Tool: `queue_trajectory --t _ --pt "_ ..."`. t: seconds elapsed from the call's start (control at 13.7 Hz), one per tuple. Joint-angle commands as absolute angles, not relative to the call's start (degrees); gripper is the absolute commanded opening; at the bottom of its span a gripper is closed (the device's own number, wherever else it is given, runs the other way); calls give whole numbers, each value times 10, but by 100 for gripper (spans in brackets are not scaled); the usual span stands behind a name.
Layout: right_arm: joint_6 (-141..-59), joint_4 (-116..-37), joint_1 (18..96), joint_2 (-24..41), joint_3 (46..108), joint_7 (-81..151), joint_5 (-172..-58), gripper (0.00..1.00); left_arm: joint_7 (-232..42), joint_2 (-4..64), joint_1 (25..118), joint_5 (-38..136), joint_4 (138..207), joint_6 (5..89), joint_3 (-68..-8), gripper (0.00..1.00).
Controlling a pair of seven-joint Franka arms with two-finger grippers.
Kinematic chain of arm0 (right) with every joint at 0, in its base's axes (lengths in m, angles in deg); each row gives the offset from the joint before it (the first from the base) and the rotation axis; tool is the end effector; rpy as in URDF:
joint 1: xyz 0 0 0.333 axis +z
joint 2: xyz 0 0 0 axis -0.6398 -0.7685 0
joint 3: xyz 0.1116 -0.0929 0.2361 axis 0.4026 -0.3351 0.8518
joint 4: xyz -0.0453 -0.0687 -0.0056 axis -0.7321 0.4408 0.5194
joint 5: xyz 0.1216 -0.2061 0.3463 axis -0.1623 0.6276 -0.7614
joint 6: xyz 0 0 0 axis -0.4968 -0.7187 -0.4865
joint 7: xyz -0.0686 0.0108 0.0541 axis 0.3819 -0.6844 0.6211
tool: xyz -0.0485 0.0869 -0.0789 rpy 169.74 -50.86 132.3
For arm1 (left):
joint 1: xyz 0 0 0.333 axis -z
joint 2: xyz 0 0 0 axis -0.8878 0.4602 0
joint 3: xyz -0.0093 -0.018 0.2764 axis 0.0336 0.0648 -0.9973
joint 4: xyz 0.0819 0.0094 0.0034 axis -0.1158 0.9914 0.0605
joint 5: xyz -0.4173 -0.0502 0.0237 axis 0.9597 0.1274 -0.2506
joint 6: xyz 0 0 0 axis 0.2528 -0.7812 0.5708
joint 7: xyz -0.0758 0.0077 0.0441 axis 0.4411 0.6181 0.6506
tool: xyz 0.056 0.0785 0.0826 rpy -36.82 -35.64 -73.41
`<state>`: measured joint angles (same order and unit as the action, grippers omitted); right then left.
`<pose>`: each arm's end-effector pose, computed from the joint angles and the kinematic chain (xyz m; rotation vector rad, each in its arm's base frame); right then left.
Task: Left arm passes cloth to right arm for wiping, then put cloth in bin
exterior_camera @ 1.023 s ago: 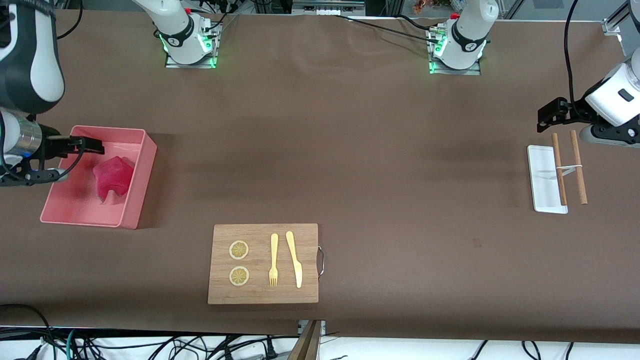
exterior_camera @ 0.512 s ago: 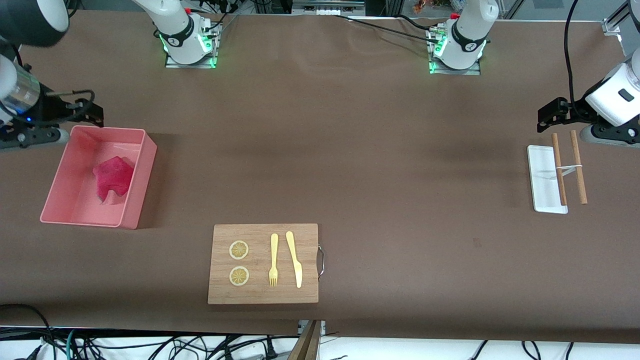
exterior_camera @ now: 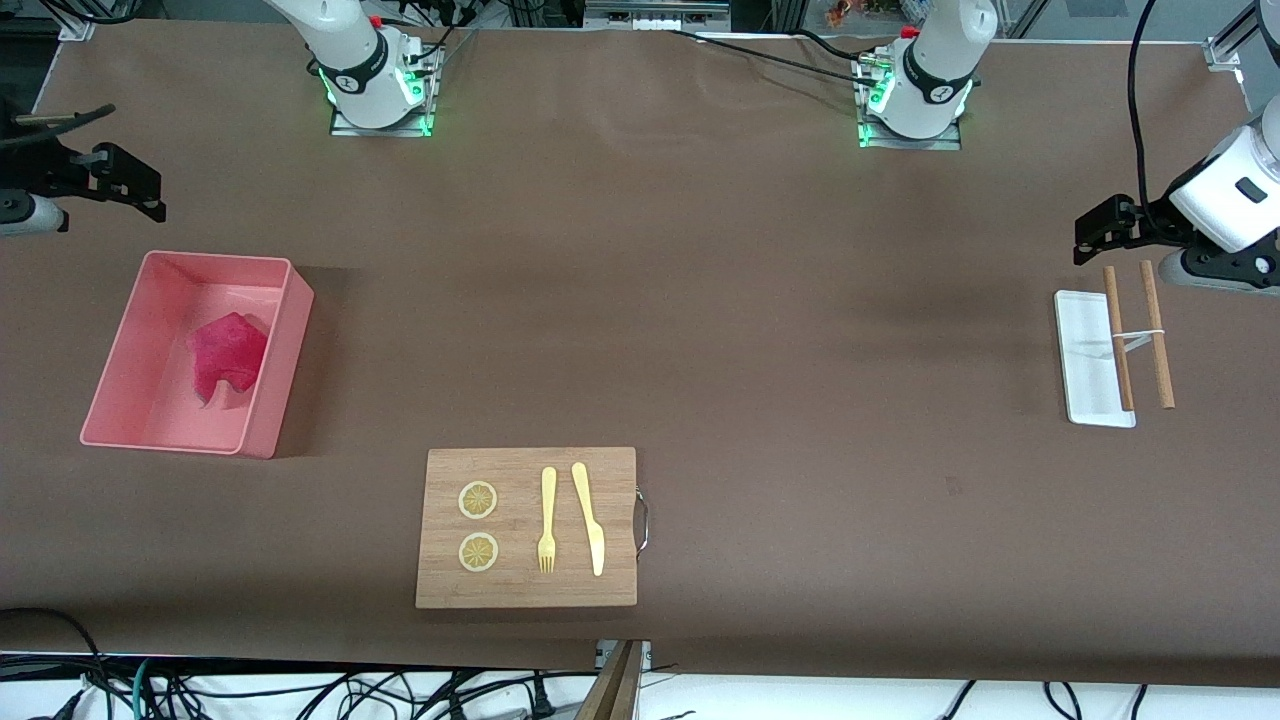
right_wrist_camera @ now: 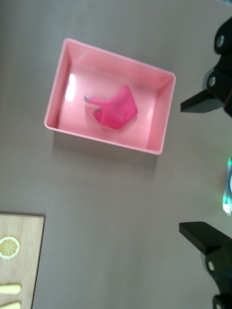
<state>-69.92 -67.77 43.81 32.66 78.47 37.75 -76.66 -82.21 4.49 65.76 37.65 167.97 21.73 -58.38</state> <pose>0.5680 -0.0042 0.5677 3.1134 0.2044 -0.1085 0.5832 -0.0036 0.5231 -3.1007 0.1986 0.0907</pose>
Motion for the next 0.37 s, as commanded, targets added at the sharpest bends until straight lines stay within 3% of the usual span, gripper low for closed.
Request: queue_trajectory --t 0.0,0.29 --pt "-670 -669 422 326 790 365 -786 100 -808 46 656 376 1667 203 -584 100" --pt "-671 -669 423 315 790 371 -779 100 -808 47 655 376 1666 203 -584 100"
